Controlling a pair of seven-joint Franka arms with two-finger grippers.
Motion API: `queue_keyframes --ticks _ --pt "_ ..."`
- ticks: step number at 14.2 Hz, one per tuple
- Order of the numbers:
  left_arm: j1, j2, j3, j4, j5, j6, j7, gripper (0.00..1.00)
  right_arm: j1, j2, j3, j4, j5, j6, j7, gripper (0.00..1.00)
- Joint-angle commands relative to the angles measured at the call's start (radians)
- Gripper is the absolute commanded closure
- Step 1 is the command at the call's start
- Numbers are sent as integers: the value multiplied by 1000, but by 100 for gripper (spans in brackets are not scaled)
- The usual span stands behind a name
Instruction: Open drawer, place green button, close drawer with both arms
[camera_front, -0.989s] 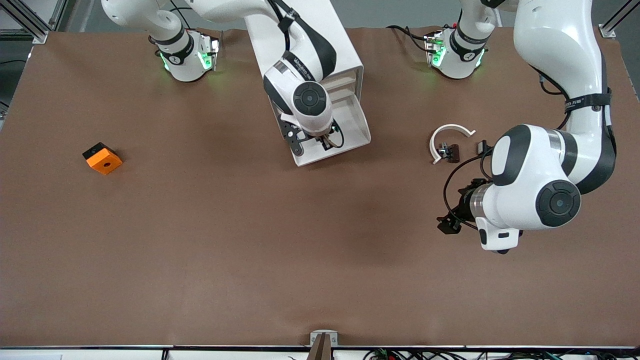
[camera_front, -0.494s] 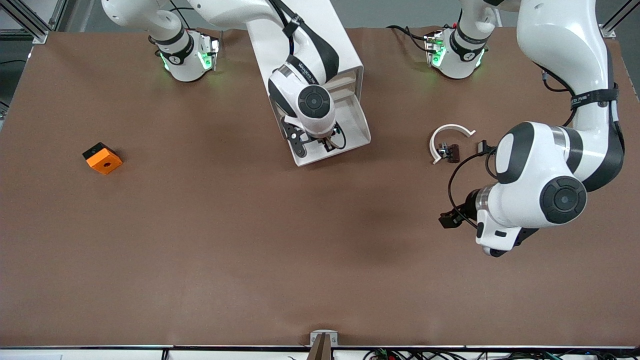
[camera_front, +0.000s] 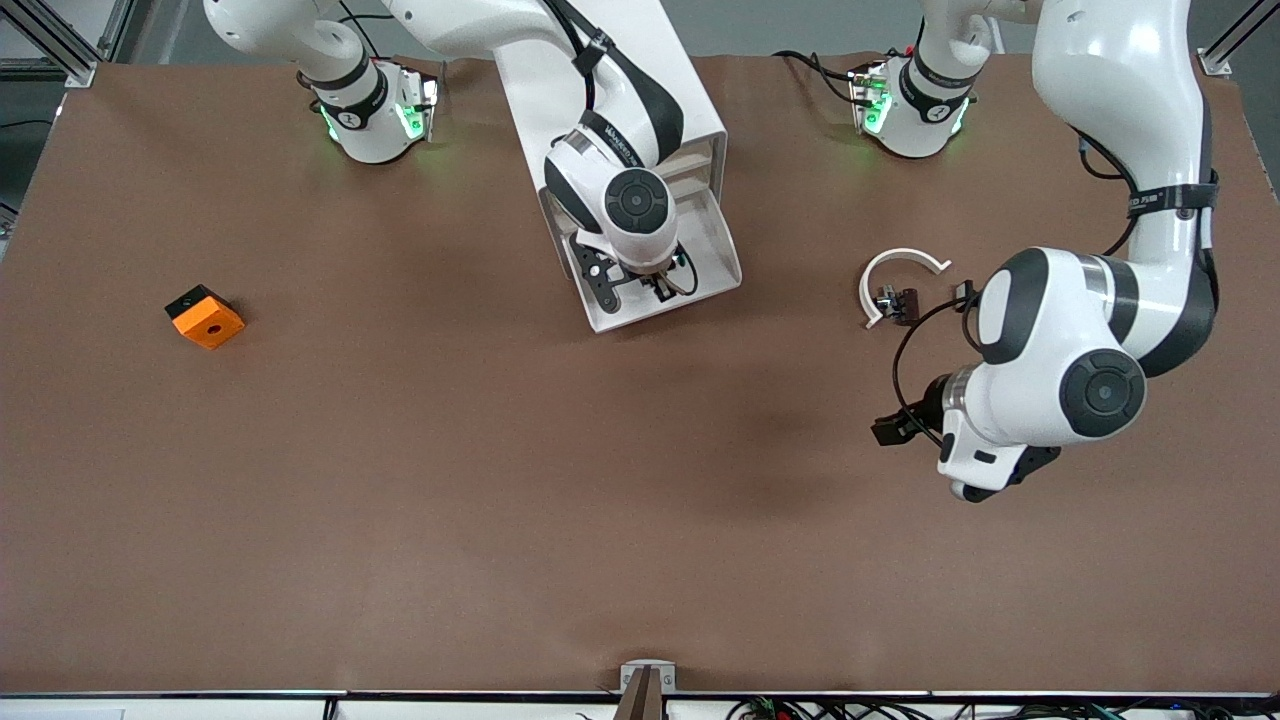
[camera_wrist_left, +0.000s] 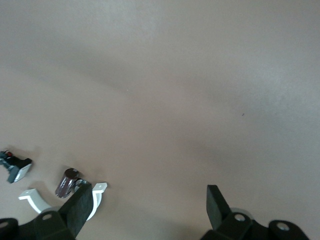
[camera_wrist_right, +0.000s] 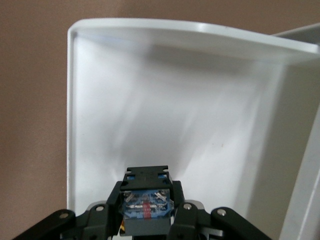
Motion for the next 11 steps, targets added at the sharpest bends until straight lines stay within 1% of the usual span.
queue_keyframes --ticks 1,2,3,4,6,7,8,9,11 --pt "-4 -180 -28 -288 17 180 21 0 11 6 -10 7 8 3 -1 43" --pt "-4 -207 -31 -347 17 218 38 0 9 6 -10 7 8 0 -4 24" --pt "-5 -223 -33 -382 17 234 60 0 9 5 -10 7 8 0 -6 10" --pt "-5 -232 -37 -402 20 242 86 0 6 3 -10 10 9 0 -6 0" --pt "-4 -257 -72 -448 32 277 107 0 4 -13 -12 12 8 -8 -7 0" --pt "-5 -263 -80 -468 34 285 112 0 -11 -47 -13 12 9 -14 -7 0" --pt "-4 -269 -92 -479 34 286 113 0 -31 -79 -13 13 9 -47 -9 0" --pt "-4 -275 -106 -499 58 300 121 0 -51 -110 -13 21 13 -93 -17 0" --pt "-5 -264 -152 -520 89 349 121 0 -72 -162 -16 44 11 -174 -53 0"
